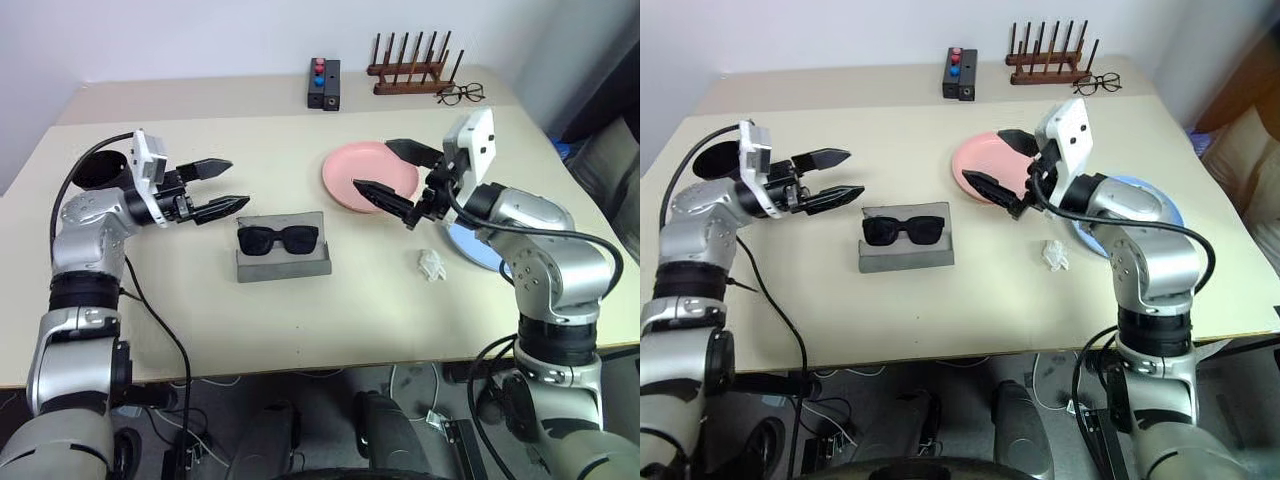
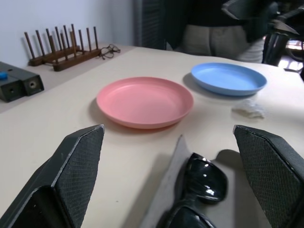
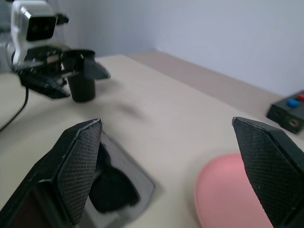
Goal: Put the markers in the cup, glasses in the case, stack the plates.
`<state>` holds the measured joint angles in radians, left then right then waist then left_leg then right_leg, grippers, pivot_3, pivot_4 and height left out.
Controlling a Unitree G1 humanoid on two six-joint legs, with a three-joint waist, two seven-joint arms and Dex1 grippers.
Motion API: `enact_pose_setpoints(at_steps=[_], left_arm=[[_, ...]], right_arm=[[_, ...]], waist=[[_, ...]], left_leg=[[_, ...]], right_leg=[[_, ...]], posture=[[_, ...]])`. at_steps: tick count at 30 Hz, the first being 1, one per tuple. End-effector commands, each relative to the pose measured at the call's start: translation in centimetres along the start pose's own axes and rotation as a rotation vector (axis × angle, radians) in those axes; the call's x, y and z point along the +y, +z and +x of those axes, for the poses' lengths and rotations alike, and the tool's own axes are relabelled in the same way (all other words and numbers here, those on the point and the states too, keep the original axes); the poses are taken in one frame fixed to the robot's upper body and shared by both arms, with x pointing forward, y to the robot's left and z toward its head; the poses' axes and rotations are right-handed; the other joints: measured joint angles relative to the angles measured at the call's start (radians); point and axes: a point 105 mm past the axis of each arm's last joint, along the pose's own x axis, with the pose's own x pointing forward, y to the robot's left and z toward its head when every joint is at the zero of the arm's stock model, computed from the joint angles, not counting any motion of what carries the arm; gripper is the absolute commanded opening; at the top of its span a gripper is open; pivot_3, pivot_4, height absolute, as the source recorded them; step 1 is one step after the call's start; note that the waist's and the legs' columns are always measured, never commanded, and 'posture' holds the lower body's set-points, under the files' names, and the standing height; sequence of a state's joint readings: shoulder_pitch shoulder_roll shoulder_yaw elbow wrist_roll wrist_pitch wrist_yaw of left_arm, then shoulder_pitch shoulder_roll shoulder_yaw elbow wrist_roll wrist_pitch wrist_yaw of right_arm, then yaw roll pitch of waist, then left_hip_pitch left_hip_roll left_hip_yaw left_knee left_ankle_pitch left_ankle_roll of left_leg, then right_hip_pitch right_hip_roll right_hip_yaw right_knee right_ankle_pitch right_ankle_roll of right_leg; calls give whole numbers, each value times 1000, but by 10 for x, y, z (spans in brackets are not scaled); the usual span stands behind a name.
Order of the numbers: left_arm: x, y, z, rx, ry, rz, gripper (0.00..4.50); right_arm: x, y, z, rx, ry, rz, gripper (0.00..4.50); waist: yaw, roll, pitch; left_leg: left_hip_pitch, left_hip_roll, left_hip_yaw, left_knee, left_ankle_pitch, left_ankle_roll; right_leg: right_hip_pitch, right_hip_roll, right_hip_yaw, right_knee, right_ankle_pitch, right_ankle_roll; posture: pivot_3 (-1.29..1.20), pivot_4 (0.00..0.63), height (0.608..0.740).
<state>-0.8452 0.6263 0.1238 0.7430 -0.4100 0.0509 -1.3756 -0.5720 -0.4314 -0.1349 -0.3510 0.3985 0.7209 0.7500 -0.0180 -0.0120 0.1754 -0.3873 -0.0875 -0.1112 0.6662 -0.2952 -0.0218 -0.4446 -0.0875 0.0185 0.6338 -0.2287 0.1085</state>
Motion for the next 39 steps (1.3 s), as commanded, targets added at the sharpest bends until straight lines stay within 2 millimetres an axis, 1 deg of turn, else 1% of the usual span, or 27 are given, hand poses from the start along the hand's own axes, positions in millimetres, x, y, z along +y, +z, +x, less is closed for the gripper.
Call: enact_pose_setpoints(at_steps=[1,5,7,12,15,19,22,25,28,29,30,39], left_arm=[[6,10,8,-4,-12,53,4500],[11,10,20,-2,-11,70,4500],[13,10,22,1,-13,70,4500],[14,12,32,10,-23,86,4500],[16,13,34,15,-23,90,4500],[17,10,36,34,-14,82,4500],[17,9,38,36,-17,65,3671],[19,7,39,50,-2,65,2264],[19,6,42,56,3,54,708],[19,5,44,59,5,59,260],[20,6,45,61,11,62,88],[22,4,48,77,33,85,88]], right_arm=[[4,18,-7,-51,-20,-44,4447],[4,21,-14,-71,-46,-37,4447],[5,22,-16,-76,-57,-39,4447],[8,17,-25,-66,-62,-45,4447],[10,13,-25,-52,-63,-55,4447],[12,12,-24,-61,-62,-54,4447],[14,12,-24,-61,-59,-58,4500],[15,12,-24,-59,-59,-58,4500],[17,11,-24,-56,-59,-59,4500],[17,10,-24,-56,-59,-60,4500],[18,11,-24,-56,-59,-61,4500],[20,11,-25,-73,-53,-58,4500]], waist=[[2,0,0],[4,0,0],[4,0,0],[4,0,0],[3,0,0],[1,0,0],[2,0,0],[3,0,0],[3,-1,0],[3,-1,0],[3,-1,0],[3,-1,0]], left_leg=[[0,0,0,0,0,0],[0,0,0,1,0,0],[0,0,0,1,0,0],[0,0,0,1,-1,2],[0,0,0,1,-1,3],[0,0,0,1,-2,3],[0,0,0,1,-2,3],[0,0,0,1,-2,3],[0,0,0,1,-2,3],[0,0,0,1,-2,3],[0,0,0,1,-2,3],[0,0,0,1,-1,3]], right_leg=[[0,0,0,0,0,0],[1,0,0,0,0,0],[1,0,0,0,0,0],[1,0,0,0,0,0],[1,0,0,0,0,0],[1,0,0,0,0,0],[1,0,0,0,0,0],[1,0,0,1,0,0],[1,0,0,1,0,0],[1,0,0,1,0,0],[1,0,0,1,0,0],[1,0,0,1,0,0]], posture=[[0,150,740],[0,150,740],[0,150,740],[0,150,740],[0,150,740],[0,150,740],[0,150,740],[0,150,740],[0,150,740],[0,150,740],[0,150,740],[0,150,740]])
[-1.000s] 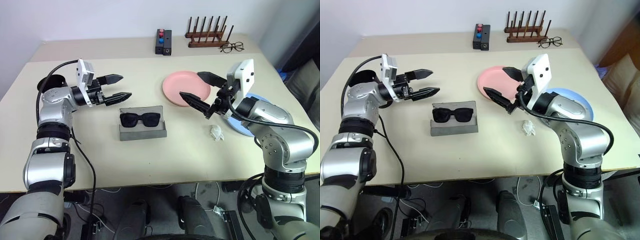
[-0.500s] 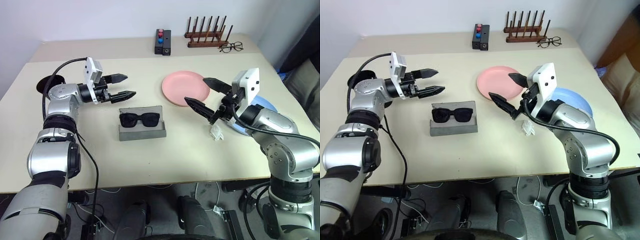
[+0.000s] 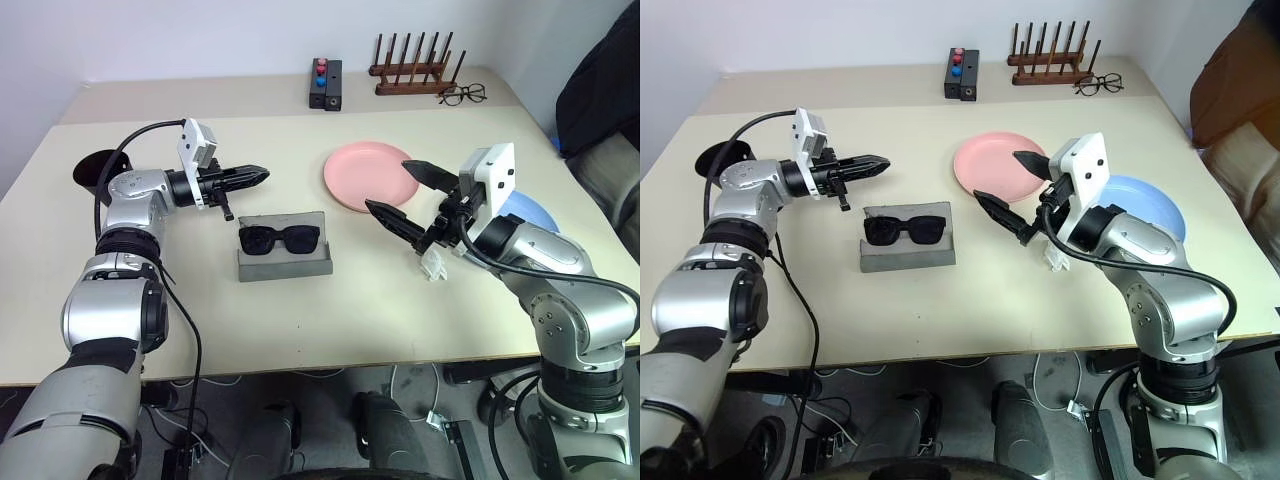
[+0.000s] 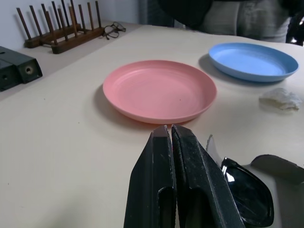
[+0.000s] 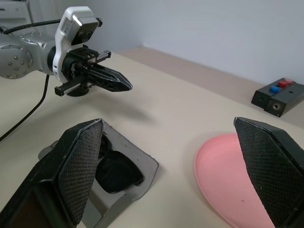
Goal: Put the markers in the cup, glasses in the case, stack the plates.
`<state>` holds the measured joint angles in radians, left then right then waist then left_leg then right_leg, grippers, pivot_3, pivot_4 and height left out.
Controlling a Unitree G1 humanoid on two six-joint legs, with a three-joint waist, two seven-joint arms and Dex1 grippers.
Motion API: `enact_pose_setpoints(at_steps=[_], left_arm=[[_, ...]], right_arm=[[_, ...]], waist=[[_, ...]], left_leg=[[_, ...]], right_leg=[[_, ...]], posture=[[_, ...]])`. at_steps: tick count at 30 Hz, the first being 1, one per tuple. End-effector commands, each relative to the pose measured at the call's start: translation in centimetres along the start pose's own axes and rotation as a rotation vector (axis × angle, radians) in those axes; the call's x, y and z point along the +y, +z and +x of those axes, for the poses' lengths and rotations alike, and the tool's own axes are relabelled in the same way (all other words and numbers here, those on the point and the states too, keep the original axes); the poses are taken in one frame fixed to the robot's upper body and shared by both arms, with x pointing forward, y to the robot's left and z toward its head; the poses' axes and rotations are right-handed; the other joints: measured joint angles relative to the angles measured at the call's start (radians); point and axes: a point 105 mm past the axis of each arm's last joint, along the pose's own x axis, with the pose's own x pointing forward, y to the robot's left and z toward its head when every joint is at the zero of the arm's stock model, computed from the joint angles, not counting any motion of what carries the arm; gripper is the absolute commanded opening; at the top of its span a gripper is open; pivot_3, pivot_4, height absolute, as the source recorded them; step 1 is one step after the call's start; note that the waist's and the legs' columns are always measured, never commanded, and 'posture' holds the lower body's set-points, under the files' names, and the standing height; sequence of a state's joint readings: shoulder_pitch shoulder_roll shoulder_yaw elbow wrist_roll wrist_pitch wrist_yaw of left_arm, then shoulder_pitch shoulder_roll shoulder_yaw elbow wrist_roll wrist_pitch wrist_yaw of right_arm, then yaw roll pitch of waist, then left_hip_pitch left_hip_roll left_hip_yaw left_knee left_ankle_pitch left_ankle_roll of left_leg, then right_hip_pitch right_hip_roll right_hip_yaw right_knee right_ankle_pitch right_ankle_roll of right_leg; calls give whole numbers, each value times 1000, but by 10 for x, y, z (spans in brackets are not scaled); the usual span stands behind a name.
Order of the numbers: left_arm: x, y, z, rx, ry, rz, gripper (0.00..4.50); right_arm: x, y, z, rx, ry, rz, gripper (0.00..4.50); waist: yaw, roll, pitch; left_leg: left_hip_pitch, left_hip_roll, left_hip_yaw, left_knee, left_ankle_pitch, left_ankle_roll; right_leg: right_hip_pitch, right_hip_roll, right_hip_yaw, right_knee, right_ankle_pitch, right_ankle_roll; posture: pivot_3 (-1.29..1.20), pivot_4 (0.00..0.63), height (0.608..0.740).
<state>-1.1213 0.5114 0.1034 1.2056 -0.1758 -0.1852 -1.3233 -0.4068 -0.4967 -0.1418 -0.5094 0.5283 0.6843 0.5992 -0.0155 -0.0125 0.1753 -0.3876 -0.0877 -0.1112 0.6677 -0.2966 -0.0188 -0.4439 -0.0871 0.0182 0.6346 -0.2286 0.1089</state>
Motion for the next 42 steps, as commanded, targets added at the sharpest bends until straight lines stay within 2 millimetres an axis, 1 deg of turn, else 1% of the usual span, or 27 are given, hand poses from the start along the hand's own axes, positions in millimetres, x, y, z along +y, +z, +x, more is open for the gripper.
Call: enact_pose_setpoints(at_steps=[1,8,18,26,29,31,33,34,37,39,42], left_arm=[[5,16,2,-21,12,52,88],[6,14,4,-8,31,57,88],[5,8,7,29,30,58,88],[2,0,18,83,17,59,88],[6,6,23,45,57,14,88],[7,-3,23,116,77,34,88],[6,-15,22,152,80,-73,88],[2,-20,22,173,58,-94,88],[-5,-33,21,247,10,-70,88],[-6,-36,23,253,19,-95,88],[-12,-40,24,284,-26,-106,88]], right_arm=[[6,16,-2,-55,18,-57,4500],[9,15,-3,-50,35,-61,4500],[8,16,-13,-66,57,-94,4500],[13,10,-11,-58,73,-103,4500],[14,9,-10,-58,75,-103,4500],[14,8,-10,-55,77,-106,4500],[14,8,-9,-54,76,-109,4500],[14,8,-9,-55,75,-112,4500],[14,8,-9,-57,73,-118,4500],[15,9,-8,-58,73,-120,4500],[15,9,-7,-60,71,-126,4500]], waist=[[0,0,0],[1,0,0],[1,0,0],[1,0,0],[1,0,0],[1,-1,0],[1,-1,0],[0,-1,0],[-1,-1,0],[0,-1,0],[1,-1,0]], left_leg=[[0,0,0,0,0,0],[0,0,0,0,0,0],[0,0,0,0,0,0],[0,0,0,1,0,0],[0,0,0,1,0,0],[0,0,0,1,0,0],[0,0,0,1,0,0],[0,0,0,1,0,0],[0,-1,0,1,0,0],[0,-1,0,2,1,-1],[0,-1,0,2,1,-1]], right_leg=[[0,0,0,0,0,0],[0,0,0,0,0,0],[0,0,0,0,0,0],[0,0,0,1,0,0],[0,0,0,1,0,0],[0,0,0,1,0,0],[0,0,0,1,0,0],[0,0,0,1,0,0],[0,1,0,2,0,0],[0,1,0,2,0,0],[0,0,0,2,0,0]], posture=[[0,150,740],[0,150,740],[0,150,740],[0,150,740],[0,150,740],[0,150,740],[0,150,740],[0,150,740],[0,150,740],[0,150,740],[0,150,740]])
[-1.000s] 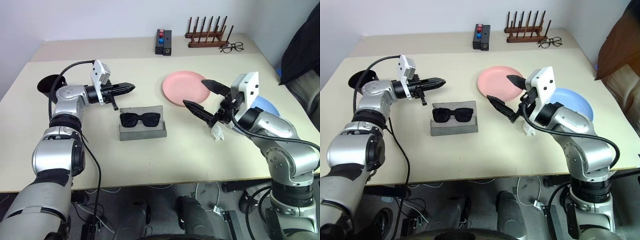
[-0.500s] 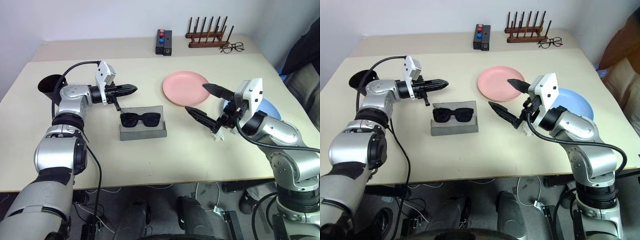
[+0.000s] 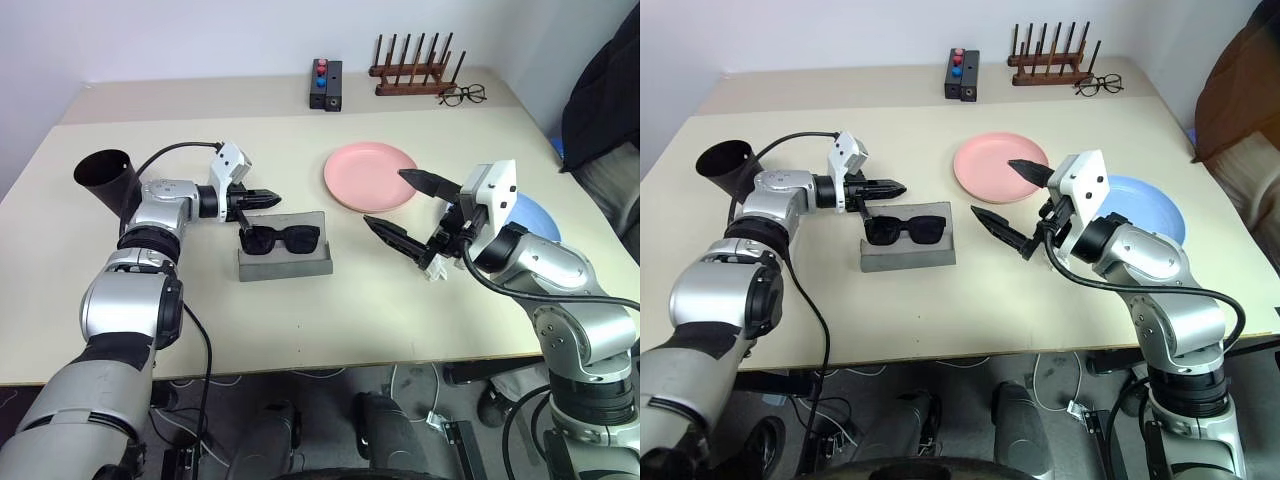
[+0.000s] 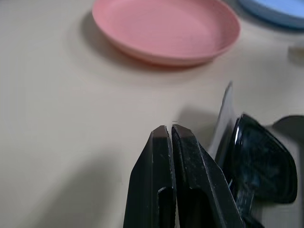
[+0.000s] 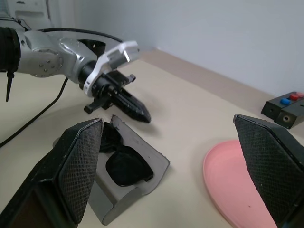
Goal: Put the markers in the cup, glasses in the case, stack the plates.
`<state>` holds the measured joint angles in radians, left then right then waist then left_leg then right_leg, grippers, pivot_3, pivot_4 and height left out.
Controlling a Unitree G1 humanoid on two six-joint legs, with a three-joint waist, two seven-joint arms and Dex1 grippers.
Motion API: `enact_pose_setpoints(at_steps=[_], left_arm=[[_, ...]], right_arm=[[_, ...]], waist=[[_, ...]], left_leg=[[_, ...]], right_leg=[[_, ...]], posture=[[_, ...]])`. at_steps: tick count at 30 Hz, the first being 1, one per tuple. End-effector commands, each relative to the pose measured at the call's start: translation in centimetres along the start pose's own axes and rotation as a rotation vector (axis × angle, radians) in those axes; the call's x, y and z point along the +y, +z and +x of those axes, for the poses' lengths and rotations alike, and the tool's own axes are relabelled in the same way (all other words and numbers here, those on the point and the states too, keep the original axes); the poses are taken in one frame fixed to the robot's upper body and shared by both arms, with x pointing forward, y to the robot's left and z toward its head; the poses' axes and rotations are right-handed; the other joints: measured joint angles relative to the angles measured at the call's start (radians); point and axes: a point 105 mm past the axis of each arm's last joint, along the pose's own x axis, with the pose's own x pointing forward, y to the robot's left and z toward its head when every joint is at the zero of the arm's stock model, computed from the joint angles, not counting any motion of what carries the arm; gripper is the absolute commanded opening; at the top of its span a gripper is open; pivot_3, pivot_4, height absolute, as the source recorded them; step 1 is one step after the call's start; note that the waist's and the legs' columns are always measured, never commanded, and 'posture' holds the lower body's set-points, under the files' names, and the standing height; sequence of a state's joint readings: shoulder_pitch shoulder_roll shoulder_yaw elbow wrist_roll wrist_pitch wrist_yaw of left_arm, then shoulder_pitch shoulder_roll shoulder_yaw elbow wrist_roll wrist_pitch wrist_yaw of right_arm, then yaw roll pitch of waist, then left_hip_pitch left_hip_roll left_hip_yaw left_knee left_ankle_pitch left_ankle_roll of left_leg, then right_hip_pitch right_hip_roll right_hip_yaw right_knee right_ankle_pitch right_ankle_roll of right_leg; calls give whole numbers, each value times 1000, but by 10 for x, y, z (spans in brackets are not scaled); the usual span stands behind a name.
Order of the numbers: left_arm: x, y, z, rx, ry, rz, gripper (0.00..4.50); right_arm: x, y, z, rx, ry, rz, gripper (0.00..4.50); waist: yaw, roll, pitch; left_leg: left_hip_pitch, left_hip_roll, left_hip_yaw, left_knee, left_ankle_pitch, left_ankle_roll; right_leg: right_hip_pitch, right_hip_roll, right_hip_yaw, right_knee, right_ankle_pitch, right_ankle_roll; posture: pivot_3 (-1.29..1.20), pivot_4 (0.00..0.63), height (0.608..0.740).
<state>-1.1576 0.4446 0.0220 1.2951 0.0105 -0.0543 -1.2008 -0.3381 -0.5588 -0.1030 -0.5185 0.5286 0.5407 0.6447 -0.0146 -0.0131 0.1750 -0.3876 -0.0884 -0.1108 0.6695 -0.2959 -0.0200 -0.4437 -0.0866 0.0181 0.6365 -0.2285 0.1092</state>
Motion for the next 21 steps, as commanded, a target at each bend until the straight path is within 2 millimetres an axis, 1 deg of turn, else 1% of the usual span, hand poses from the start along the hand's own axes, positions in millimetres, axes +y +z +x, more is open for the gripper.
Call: enact_pose_setpoints(at_steps=[1,7,11,16,18,21], left_arm=[[-4,4,0,16,-45,15,88],[-6,-4,-8,70,-92,-32,88],[-7,1,-10,53,-113,-50,88],[1,-3,-9,79,-32,2,88],[0,1,-9,56,-43,2,88],[6,19,-10,-42,3,-15,88]], right_arm=[[4,13,1,-43,5,-50,4500],[3,14,2,-44,0,-61,4500],[3,13,2,-41,-1,-67,4500],[4,11,3,-36,-3,-77,4500],[3,11,4,-39,-5,-77,4500],[4,10,5,-40,-5,-76,4500]], waist=[[0,0,0],[0,0,0],[0,0,0],[0,0,0],[0,0,0],[0,0,0]], left_leg=[[0,0,0,0,0,0],[0,0,0,0,0,0],[0,0,0,0,0,0],[0,0,0,1,0,0],[0,0,0,1,0,0],[0,0,0,2,0,0]], right_leg=[[0,0,0,0,0,0],[0,0,0,1,0,0],[0,0,0,1,0,0],[0,0,0,1,0,0],[0,0,0,2,0,0],[0,0,0,2,0,0]], posture=[[0,150,740],[0,150,740],[0,150,740],[0,150,740],[0,150,740],[0,150,740]])
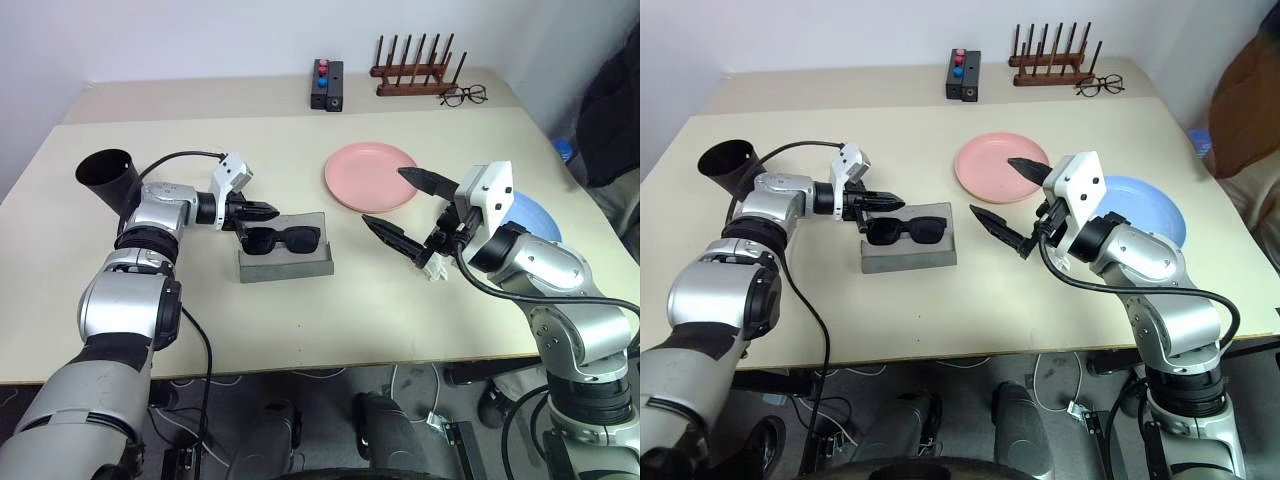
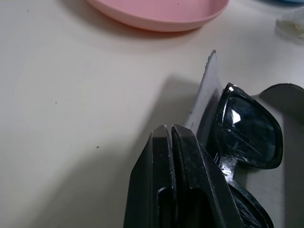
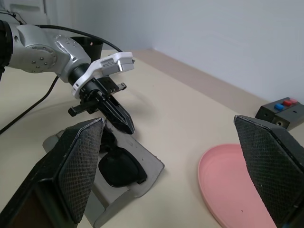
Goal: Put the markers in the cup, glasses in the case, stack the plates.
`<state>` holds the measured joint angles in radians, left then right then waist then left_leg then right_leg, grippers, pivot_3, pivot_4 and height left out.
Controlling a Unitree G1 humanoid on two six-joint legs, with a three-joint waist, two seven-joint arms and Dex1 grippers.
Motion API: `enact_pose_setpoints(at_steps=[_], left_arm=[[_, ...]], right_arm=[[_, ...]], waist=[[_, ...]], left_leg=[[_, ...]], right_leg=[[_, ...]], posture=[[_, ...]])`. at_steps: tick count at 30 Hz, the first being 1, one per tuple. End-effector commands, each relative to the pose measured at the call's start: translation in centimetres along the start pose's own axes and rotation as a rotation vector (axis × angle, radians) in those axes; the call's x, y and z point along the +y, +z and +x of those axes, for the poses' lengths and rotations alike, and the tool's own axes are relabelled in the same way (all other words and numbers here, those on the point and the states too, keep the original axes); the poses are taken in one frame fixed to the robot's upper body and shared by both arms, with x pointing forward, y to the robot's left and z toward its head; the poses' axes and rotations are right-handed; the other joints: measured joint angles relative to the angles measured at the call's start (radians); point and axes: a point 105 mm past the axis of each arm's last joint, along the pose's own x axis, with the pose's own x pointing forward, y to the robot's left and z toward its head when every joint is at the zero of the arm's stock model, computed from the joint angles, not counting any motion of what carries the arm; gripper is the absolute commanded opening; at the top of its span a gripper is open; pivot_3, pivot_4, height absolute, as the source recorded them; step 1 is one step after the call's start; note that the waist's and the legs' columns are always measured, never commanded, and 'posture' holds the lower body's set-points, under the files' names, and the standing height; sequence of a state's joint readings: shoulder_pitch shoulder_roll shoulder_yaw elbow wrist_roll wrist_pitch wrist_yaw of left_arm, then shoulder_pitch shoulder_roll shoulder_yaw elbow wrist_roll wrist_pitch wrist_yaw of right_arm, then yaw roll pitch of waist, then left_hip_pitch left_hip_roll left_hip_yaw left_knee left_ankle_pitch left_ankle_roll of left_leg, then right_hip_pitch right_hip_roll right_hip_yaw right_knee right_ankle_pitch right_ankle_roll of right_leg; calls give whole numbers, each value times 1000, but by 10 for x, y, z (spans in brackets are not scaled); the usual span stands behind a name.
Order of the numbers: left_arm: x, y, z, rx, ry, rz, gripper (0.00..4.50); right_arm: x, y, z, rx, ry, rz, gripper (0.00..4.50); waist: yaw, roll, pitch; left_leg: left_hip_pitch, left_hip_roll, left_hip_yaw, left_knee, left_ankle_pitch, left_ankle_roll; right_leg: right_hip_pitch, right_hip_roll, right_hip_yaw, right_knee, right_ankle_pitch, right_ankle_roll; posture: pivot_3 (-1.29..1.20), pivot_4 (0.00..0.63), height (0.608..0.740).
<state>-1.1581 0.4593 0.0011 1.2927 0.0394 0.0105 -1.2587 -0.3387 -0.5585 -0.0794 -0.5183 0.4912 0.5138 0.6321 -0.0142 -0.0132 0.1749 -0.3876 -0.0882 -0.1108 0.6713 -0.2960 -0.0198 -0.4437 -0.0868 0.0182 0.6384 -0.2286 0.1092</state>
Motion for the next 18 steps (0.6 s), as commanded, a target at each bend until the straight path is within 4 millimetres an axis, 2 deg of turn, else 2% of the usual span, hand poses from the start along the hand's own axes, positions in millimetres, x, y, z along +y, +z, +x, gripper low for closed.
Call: enact_pose_setpoints(at_steps=[1,6,9,13,18], left_arm=[[11,30,-9,-118,66,23,88],[24,1,-8,68,210,96,88],[19,-9,-3,95,172,62,88],[11,-4,0,69,101,26,88],[11,9,-8,36,71,47,88]], right_arm=[[3,11,2,-43,4,-43,4500],[3,12,3,-45,5,-50,4500],[4,13,3,-49,5,-52,4500],[4,14,3,-50,2,-55,4500],[3,12,4,-45,-4,-53,4500]], waist=[[0,0,0],[1,0,0],[1,0,0],[2,0,0],[1,0,0]], left_leg=[[0,0,0,0,0,0],[0,0,0,6,-1,2],[-1,0,0,9,-3,6],[-1,0,0,10,-4,6],[-1,0,0,10,-4,6]], right_leg=[[0,0,0,0,0,0],[0,0,0,5,0,0],[0,0,0,7,0,0],[0,0,0,8,0,0],[0,0,0,8,0,0]], posture=[[0,150,740],[0,150,740],[0,150,740],[0,150,740],[0,150,740]])
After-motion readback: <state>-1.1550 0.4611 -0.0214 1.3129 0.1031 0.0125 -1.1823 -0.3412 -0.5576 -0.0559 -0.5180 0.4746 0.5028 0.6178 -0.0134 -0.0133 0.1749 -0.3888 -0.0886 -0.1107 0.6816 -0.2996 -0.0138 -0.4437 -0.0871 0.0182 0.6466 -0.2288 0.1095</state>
